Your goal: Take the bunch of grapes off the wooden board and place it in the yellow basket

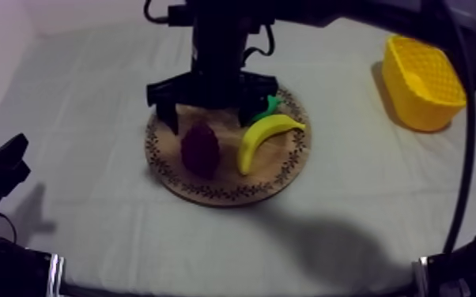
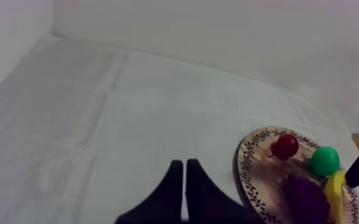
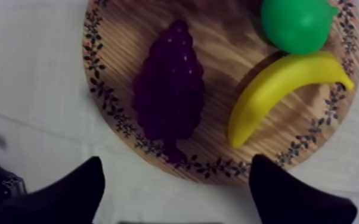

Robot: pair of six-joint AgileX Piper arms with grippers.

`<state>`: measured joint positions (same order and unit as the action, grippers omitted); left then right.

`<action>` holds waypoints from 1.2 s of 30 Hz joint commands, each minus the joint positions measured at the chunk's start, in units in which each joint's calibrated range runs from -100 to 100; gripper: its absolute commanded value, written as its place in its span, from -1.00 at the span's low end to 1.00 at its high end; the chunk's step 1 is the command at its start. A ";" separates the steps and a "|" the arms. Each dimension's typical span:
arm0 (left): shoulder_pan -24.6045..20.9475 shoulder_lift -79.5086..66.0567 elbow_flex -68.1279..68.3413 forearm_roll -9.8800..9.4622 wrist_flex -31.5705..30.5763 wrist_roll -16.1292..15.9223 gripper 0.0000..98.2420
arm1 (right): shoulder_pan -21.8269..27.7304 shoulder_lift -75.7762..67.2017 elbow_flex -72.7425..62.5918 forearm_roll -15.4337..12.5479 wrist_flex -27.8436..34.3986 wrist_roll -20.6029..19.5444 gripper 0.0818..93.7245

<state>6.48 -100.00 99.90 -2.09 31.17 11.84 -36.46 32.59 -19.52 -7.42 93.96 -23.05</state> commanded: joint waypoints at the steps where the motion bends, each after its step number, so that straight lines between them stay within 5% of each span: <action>1: 0.00 0.00 -0.02 -0.04 -0.05 0.00 -1.00 | -0.10 1.44 -0.03 -0.08 -0.44 0.19 0.98; 29: 0.00 0.00 -0.02 -0.04 -0.05 0.00 -1.00 | 0.63 19.77 -13.07 -2.42 0.36 2.95 0.94; 36: 0.00 0.00 -0.02 -0.04 -0.05 0.00 -1.00 | 0.58 21.96 -15.12 -2.93 1.12 3.66 0.41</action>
<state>6.48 -100.00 99.90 -2.09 31.17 11.84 -35.87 54.54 -34.56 -10.30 94.91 -19.42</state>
